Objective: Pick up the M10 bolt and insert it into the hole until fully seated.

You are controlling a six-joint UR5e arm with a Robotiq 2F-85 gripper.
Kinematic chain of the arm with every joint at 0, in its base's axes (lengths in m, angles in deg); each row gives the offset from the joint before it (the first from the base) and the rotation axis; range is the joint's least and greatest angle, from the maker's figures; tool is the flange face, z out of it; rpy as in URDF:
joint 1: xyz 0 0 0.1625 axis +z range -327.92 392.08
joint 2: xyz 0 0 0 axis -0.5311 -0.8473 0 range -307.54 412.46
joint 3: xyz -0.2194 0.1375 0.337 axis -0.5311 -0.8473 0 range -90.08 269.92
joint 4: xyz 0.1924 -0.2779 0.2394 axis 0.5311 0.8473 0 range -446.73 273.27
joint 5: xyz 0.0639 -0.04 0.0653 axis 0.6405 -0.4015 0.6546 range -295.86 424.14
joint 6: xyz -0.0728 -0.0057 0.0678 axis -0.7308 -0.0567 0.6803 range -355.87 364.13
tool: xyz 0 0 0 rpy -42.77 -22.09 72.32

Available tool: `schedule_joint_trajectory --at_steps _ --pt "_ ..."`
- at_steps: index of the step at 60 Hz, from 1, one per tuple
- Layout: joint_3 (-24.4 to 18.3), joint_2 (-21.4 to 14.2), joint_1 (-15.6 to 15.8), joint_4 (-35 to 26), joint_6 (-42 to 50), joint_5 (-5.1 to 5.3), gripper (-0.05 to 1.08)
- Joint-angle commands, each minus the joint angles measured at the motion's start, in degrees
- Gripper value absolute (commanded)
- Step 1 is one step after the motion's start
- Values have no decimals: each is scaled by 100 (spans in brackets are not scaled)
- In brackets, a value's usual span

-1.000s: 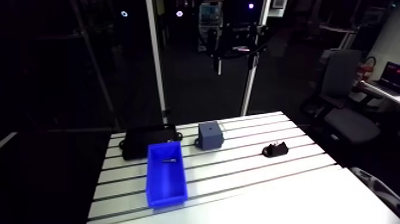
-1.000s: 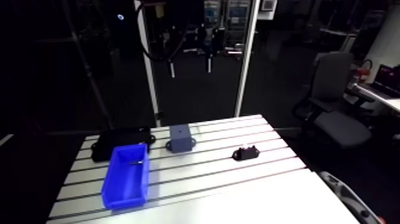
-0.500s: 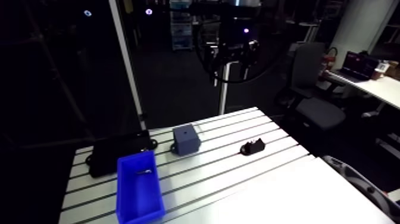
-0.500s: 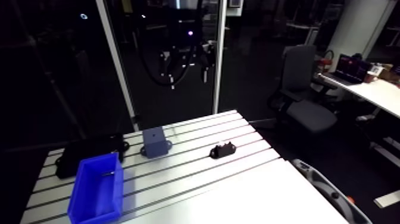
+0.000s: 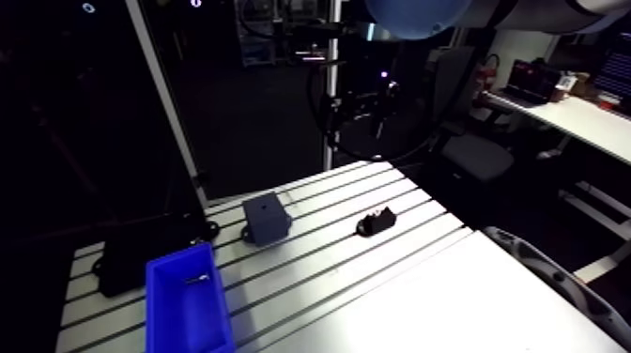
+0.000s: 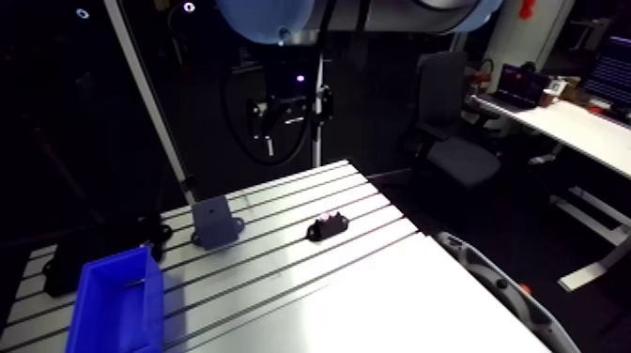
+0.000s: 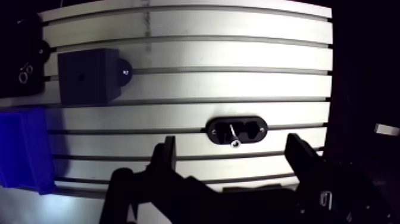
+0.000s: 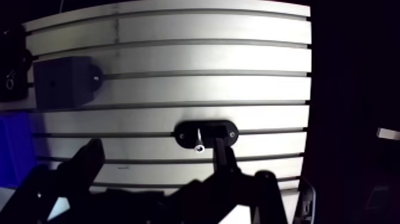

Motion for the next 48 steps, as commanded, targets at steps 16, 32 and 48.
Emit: schedule_joint_trajectory --at_steps 16,32,48 --pt "176 169 -272 358 -473 47 1" --pt "601 189 -493 832 -579 379 1" --pt "890 189 -548 1118 -628 392 1"
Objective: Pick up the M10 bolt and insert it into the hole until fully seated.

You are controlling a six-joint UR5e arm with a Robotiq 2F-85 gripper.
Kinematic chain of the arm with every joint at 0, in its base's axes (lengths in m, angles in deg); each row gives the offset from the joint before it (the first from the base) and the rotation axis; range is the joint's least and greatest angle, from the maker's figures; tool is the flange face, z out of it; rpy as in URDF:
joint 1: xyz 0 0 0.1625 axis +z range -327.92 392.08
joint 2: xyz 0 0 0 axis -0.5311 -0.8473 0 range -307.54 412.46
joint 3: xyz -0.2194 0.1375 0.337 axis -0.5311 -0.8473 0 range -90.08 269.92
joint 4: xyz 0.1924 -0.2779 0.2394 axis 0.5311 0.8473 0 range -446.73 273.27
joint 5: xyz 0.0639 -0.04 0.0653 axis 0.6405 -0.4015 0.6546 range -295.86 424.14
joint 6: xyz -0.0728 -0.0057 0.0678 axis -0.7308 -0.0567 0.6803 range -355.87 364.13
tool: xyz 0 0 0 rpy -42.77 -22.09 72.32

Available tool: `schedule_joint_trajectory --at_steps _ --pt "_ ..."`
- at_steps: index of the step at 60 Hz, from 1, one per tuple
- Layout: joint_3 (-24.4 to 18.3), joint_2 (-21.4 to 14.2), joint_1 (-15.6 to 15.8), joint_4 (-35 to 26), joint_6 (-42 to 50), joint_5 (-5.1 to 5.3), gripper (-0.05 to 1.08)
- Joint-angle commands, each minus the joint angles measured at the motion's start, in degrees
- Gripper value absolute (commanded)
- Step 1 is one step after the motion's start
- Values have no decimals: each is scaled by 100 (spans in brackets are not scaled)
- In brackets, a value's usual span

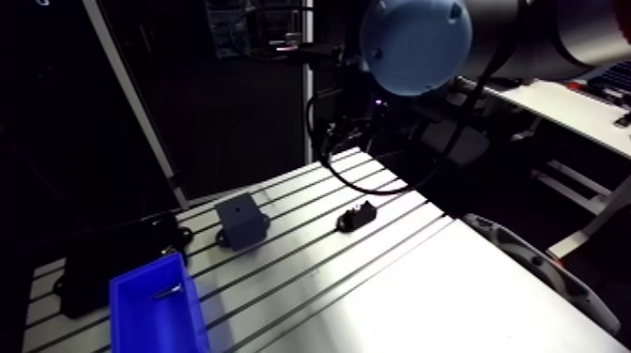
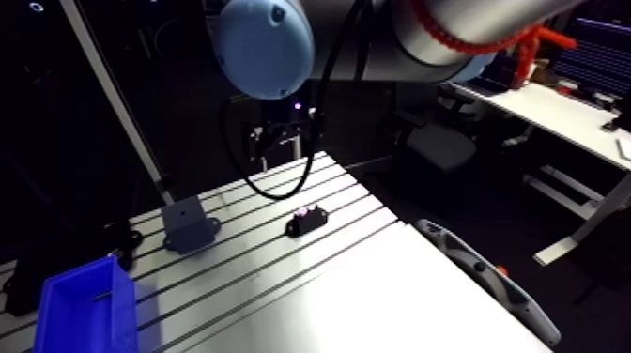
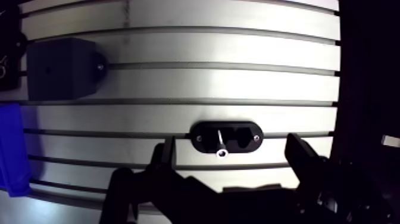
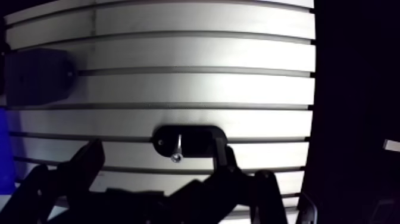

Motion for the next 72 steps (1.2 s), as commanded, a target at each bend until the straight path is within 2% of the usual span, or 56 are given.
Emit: schedule_joint_trajectory --at_steps 1,16,24,26,35,43,72 --pt "247 2 -61 239 -48 43 1" --pt "386 2 -132 418 -65 35 9" --pt "467 2 -148 450 -65 35 20" --pt "486 11 -165 469 -73 42 26" --pt "538 27 -183 471 -201 26 33" --pt "600 106 -237 488 -215 26 44" --pt "741 283 -255 787 -206 -18 48"
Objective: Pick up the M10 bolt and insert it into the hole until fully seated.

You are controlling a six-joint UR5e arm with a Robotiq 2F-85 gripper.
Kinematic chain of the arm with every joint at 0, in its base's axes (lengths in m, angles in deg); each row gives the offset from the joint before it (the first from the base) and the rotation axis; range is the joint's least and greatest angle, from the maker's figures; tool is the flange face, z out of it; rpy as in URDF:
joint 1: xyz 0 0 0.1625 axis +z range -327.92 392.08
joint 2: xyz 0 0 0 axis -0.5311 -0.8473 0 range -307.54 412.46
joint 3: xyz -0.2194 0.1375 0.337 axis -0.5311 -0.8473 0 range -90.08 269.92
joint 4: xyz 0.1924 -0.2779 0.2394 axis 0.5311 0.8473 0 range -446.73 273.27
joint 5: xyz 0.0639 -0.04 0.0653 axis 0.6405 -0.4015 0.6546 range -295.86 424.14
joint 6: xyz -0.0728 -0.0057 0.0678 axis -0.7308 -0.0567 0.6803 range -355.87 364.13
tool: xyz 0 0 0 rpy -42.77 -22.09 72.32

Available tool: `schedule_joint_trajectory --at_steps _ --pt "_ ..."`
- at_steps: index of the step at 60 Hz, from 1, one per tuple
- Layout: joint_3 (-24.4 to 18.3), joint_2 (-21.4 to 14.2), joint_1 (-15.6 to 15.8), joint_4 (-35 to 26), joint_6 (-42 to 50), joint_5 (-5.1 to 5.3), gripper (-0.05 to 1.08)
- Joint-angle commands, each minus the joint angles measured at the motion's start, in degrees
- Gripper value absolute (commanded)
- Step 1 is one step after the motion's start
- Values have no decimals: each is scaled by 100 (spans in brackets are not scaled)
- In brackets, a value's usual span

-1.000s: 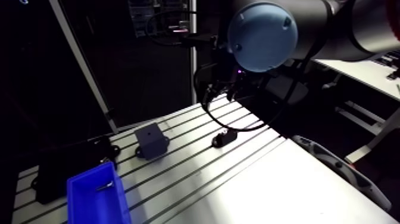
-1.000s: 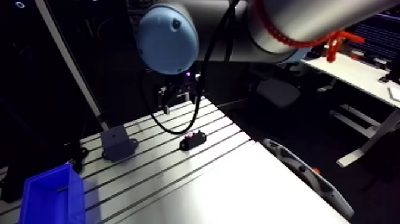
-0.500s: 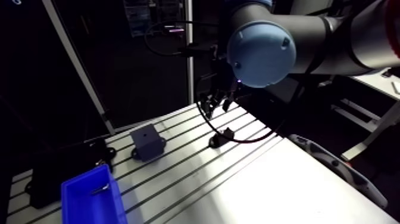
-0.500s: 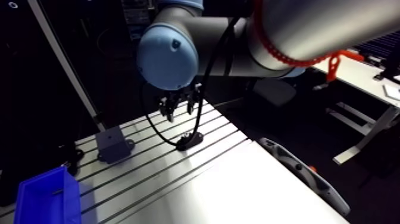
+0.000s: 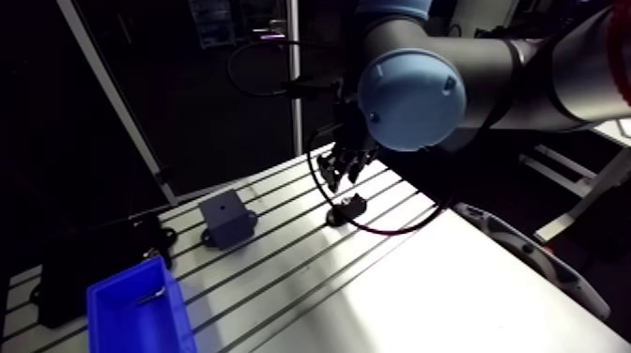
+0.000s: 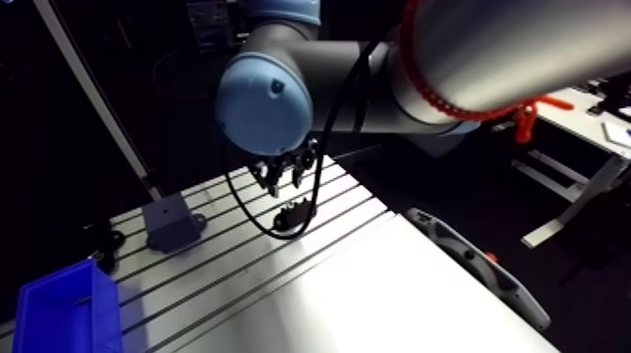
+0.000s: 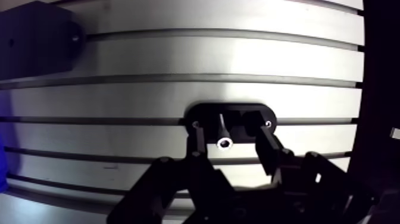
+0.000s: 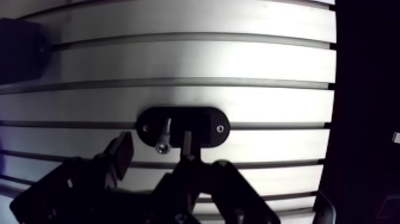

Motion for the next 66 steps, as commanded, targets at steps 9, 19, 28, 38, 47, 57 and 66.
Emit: schedule_joint_trajectory --at_steps 9,19,28,38,47,57,66 --pt "90 53 -4 121 3 -17 51" --pt "107 53 -4 121 4 -33 51" --pt "116 53 -4 121 10 -35 52" --pt "151 62 -4 148 10 -35 52" --pt "144 69 -4 148 12 -35 52" --pt "142 88 5 148 19 -35 52" --pt "151 138 -3 148 20 -35 52"
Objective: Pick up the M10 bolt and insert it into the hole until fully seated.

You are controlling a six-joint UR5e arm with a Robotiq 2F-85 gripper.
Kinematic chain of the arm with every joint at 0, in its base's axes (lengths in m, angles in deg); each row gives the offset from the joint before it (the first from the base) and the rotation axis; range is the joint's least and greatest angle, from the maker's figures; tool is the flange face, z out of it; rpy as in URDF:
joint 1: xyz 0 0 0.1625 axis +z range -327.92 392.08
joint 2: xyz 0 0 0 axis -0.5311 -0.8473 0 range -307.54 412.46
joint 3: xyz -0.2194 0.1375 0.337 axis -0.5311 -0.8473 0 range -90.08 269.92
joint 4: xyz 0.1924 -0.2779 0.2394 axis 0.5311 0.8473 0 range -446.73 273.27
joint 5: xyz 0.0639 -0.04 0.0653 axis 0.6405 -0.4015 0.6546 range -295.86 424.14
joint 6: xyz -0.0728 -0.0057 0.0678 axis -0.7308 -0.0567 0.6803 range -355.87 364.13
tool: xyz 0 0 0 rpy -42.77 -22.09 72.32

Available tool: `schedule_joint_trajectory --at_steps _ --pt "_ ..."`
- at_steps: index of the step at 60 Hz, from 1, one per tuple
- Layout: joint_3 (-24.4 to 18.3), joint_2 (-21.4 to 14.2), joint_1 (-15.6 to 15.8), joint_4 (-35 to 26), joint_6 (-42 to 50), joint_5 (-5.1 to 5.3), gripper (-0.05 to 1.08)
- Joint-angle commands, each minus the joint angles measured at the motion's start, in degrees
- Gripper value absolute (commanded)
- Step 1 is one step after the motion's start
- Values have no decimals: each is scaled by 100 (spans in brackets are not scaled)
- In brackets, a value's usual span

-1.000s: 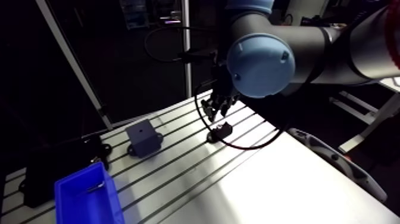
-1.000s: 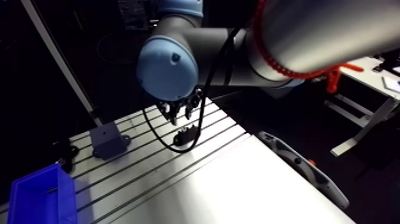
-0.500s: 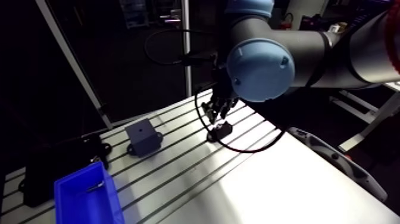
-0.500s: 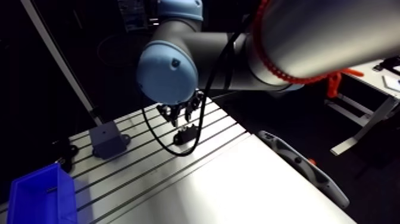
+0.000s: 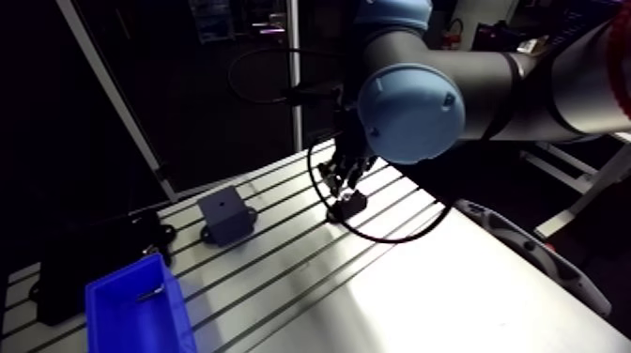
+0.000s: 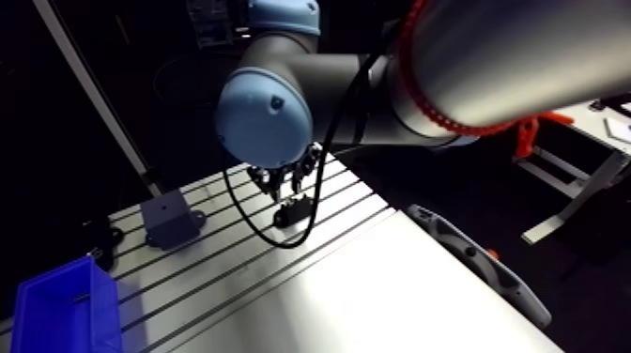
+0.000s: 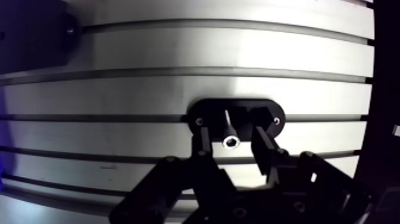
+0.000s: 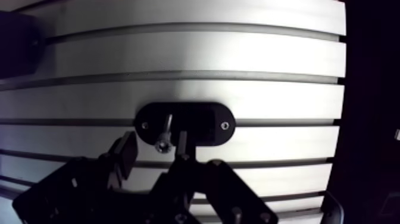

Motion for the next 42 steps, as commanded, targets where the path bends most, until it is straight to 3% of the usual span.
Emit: schedule_joint_trajectory --at_steps 1,42 --pt "6 66 -4 9 6 0 52" --pt "-3 148 -4 124 -3 -71 53"
